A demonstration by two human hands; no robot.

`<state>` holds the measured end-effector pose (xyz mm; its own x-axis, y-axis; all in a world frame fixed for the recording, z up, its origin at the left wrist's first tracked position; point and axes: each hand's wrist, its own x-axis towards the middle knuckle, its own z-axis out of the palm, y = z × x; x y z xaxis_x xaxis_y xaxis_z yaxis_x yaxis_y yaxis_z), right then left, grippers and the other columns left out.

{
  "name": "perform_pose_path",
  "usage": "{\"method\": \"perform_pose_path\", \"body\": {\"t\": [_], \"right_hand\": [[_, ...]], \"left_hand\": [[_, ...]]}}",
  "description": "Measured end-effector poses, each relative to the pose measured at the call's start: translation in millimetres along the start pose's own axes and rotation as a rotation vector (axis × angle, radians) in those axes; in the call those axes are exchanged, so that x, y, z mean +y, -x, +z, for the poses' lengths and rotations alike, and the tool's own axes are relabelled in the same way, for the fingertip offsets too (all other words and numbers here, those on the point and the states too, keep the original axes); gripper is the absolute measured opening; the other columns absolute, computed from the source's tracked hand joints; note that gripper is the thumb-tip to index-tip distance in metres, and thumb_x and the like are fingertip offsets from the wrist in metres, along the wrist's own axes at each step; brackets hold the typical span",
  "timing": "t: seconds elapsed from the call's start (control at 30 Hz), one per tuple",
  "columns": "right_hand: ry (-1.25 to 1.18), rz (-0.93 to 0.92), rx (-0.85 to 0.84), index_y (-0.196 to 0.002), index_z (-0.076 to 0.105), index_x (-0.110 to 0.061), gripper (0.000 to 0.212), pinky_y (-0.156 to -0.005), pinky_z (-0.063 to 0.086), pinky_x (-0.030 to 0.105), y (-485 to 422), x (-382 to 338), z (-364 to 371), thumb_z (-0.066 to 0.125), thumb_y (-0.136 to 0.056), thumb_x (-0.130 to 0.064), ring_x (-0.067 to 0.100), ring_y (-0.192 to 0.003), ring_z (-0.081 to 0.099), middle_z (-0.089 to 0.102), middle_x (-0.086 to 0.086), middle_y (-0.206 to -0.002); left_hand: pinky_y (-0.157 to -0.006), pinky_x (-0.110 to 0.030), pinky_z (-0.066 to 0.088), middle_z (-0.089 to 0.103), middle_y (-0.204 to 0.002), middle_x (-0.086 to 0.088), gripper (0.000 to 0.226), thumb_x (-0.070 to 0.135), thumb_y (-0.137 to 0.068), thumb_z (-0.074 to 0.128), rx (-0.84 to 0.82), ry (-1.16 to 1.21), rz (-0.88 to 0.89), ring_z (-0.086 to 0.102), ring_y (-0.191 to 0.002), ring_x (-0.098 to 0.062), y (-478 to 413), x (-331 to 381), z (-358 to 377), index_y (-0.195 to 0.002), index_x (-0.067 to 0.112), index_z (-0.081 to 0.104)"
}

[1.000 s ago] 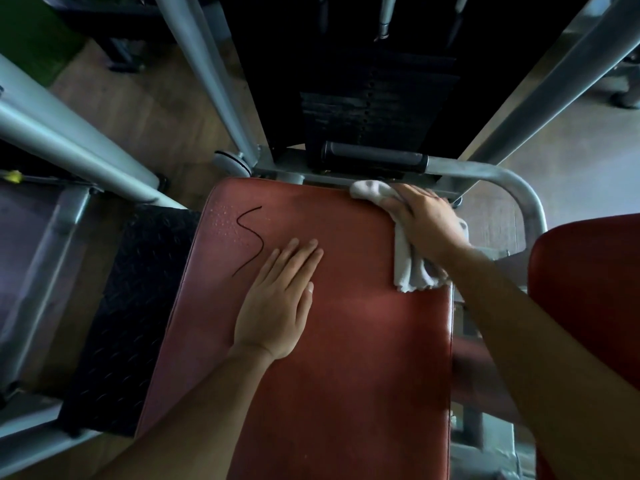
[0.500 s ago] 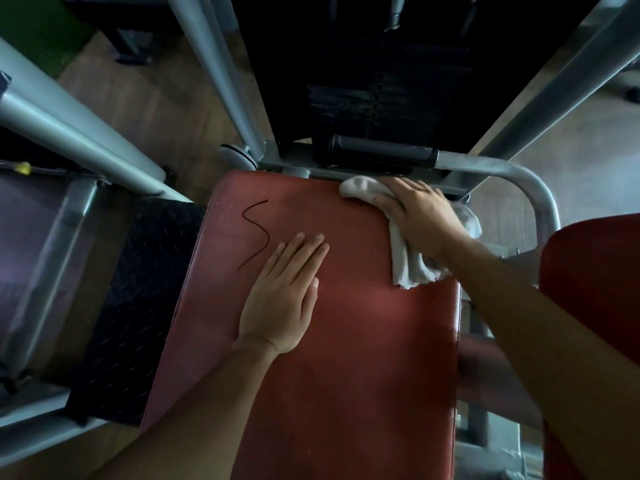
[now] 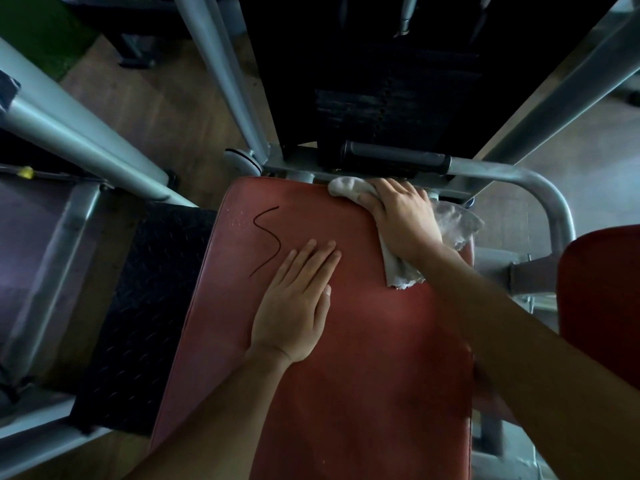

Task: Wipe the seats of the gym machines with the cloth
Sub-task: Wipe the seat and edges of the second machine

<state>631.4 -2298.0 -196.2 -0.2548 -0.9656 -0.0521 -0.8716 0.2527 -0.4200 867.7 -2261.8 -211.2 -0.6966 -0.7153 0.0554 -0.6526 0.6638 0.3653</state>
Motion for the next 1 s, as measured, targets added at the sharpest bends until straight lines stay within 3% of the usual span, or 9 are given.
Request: {"method": "perform_pose_path", "body": {"t": [0.13, 0.37, 0.47, 0.6, 0.67, 0.8, 1.0], "right_hand": [[-0.02, -0.009, 0.023, -0.135, 0.055, -0.024, 0.04, -0.104, 0.034, 0.039, 5.0, -4.1, -0.2, 0.04, -0.104, -0.045, 0.024, -0.122, 0.052, 0.062, -0.003, -0.133], [0.017, -0.038, -0.105, -0.141, 0.049, -0.025, 0.044, -0.105, 0.031, 0.039, -13.0, -37.1, 9.1, 0.035, -0.105, -0.046, 0.025, -0.128, 0.048, 0.055, -0.004, -0.143], [-0.001, -0.042, -0.13, -0.143, 0.046, -0.027, 0.046, -0.107, 0.03, 0.04, -9.8, -38.7, 6.0, 0.033, -0.105, -0.049, 0.024, -0.131, 0.046, 0.054, -0.005, -0.143], [0.02, 0.009, -0.085, -0.144, 0.046, -0.027, 0.046, -0.11, 0.028, 0.039, 3.0, -27.1, -2.0, 0.035, -0.105, -0.049, 0.022, -0.134, 0.043, 0.052, -0.006, -0.146], [0.029, 0.05, -0.041, -0.144, 0.047, -0.025, 0.047, -0.111, 0.026, 0.039, 7.2, -28.0, 0.7, 0.036, -0.105, -0.048, 0.022, -0.136, 0.041, 0.051, -0.006, -0.146], [0.068, 0.072, -0.031, -0.14, 0.05, -0.025, 0.045, -0.11, 0.028, 0.04, -8.0, -51.9, 16.7, 0.035, -0.105, -0.047, 0.025, -0.132, 0.045, 0.054, -0.005, -0.143], [0.051, 0.006, -0.048, -0.138, 0.051, -0.026, 0.044, -0.106, 0.032, 0.041, -23.3, -75.3, 27.9, 0.033, -0.105, -0.048, 0.024, -0.128, 0.048, 0.057, -0.005, -0.139]], "left_hand": [[-0.124, -0.04, 0.021, 0.028, -0.163, 0.006, 0.049, 0.022, -0.105, 0.035, 0.009, -0.008, 0.008, 0.016, -0.153, -0.013, 0.0, -0.4, 1.9, -0.154, 0.018, 0.035], [-0.124, -0.04, 0.021, 0.036, -0.16, 0.004, 0.047, 0.017, -0.103, 0.042, 0.023, 0.136, 0.018, 0.019, -0.153, -0.012, 2.6, -1.5, -4.2, -0.15, 0.014, 0.042], [-0.123, -0.038, 0.026, 0.047, -0.152, 0.001, 0.042, 0.014, -0.101, 0.05, 0.049, 0.303, 0.046, 0.031, -0.148, -0.013, 11.5, -9.1, -18.1, -0.142, 0.011, 0.053], [-0.113, -0.035, 0.037, 0.054, -0.14, -0.003, 0.039, 0.017, -0.099, 0.05, 0.213, 0.229, -0.063, 0.048, -0.134, -0.019, 27.6, -49.1, -52.0, -0.136, 0.011, 0.058], [-0.118, -0.037, 0.03, 0.047, -0.148, -0.004, 0.042, 0.02, -0.1, 0.046, 0.271, 0.177, -0.2, 0.041, -0.14, -0.02, 30.8, -75.9, -59.9, -0.141, 0.01, 0.052], [-0.126, -0.045, 0.013, 0.025, -0.164, 0.003, 0.049, 0.021, -0.106, 0.036, 0.156, 0.237, -0.268, 0.012, -0.154, -0.013, 33.6, -99.8, -48.0, -0.154, 0.013, 0.034], [-0.127, -0.043, 0.014, 0.02, -0.166, 0.009, 0.048, 0.016, -0.108, 0.034, 0.133, 0.33, -0.298, 0.005, -0.155, -0.009, 31.8, -103.5, -46.3, -0.156, 0.017, 0.031]]}}
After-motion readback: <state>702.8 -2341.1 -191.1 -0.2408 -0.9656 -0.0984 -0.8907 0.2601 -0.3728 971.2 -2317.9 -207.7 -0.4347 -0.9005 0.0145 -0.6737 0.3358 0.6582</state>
